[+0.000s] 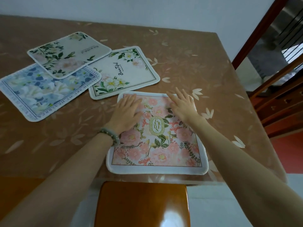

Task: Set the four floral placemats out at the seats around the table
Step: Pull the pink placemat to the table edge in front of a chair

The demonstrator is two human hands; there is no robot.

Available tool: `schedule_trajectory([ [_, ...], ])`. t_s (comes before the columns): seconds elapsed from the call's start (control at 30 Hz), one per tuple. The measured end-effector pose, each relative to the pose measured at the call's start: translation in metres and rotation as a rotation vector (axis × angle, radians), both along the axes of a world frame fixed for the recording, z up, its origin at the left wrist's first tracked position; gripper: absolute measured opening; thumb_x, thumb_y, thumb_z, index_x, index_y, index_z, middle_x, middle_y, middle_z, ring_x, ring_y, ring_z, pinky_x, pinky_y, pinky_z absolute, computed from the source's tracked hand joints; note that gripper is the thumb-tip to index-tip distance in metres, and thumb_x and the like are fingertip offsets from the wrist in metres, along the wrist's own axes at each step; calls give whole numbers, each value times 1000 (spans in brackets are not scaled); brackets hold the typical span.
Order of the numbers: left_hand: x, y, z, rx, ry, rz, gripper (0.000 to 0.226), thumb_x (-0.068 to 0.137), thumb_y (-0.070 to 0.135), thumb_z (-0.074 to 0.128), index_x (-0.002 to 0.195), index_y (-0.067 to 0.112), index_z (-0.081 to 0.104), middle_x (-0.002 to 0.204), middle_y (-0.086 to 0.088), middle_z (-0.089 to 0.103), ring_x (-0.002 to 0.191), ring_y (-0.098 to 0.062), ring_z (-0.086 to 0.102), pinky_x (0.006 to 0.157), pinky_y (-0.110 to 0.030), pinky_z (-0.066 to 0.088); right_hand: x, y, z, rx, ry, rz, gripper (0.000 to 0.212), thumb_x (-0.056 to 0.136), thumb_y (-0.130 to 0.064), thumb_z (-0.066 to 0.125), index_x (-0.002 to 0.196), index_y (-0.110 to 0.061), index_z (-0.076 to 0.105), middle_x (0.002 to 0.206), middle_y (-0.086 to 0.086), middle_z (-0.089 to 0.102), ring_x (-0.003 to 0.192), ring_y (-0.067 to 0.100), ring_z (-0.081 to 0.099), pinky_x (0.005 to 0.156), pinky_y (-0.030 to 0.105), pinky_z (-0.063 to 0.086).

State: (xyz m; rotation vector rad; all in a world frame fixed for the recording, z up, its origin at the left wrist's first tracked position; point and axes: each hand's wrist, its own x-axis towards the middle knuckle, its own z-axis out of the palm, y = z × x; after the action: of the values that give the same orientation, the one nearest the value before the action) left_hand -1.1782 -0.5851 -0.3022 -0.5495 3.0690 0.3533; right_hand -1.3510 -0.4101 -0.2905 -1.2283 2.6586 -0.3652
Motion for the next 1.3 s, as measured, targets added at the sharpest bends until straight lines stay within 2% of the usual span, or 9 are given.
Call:
schedule_trajectory([
  [0.17,-35,0,-17,14,-100,49,59,96,59,17,151,40,7,162,-3,-4,148,-29,-11,116,-49,-10,-8,-21,-24,185,-17,67,55,96,-58,19,149,-45,11,162,-2,-4,148,24,-10,114,57,-8],
  [0.33,-36,-2,-26,-49,-89,59,63,91,68,14,149,45,8,162,0,-1,148,-30,-8,117,-50,-7,-5,-21,-28,196,16,62,59,92,-64,17,148,-47,9,162,-2,-3,148,23,-9,114,56,-9],
  [0.5,-12,-17,-20,29,-80,171,75,90,68,6,153,28,3,161,-5,-9,147,-25,-14,115,-41,-12,-13,12,-20,148,-10,-60,72,91,-66,27,152,-31,10,161,16,-1,147,32,-5,117,46,0],
  [0.57,11,-21,-23,28,-120,200,79,89,69,4,153,24,-4,161,-4,-14,147,-21,-17,113,-39,-13,-14,34,-22,126,2,-88,72,93,-64,26,152,-25,10,160,16,1,148,30,-3,118,44,2],
  [0.73,27,-15,-22,-110,-144,201,75,93,62,1,153,18,-4,161,-7,-9,148,-22,-12,117,-48,-9,-6,41,-28,247,52,-133,74,93,-64,7,152,-22,-9,161,13,-12,148,28,-13,116,47,-12],
  [0.9,48,19,-17,-78,-152,203,81,93,60,2,152,5,-3,161,-15,-5,148,-27,-9,119,-42,-6,36,56,-24,305,34,-151,75,93,-61,0,150,-15,-16,159,17,-14,146,28,-20,114,50,-18],
  [1.07,99,65,-22,-31,-112,179,90,83,70,-13,151,10,-13,158,-12,-18,144,-23,-22,111,-36,-22,106,100,-26,233,-37,-142,82,87,-71,0,145,-19,-26,157,13,-23,144,26,-23,113,42,-18],
  [1.17,116,94,-20,-23,-122,240,95,79,77,-11,149,12,-18,157,-17,-19,141,-26,-24,112,-38,-19,138,111,-24,226,-41,-168,90,80,-80,-2,144,-21,-28,155,13,-27,142,27,-27,114,42,-18],
  [1.3,119,130,-23,24,-99,317,93,76,85,-3,148,29,-24,153,-14,-27,142,-29,-24,112,-45,-19,166,113,-29,239,-18,-182,91,71,-88,-7,142,-34,-29,150,8,-31,140,27,-30,110,48,-23],
])
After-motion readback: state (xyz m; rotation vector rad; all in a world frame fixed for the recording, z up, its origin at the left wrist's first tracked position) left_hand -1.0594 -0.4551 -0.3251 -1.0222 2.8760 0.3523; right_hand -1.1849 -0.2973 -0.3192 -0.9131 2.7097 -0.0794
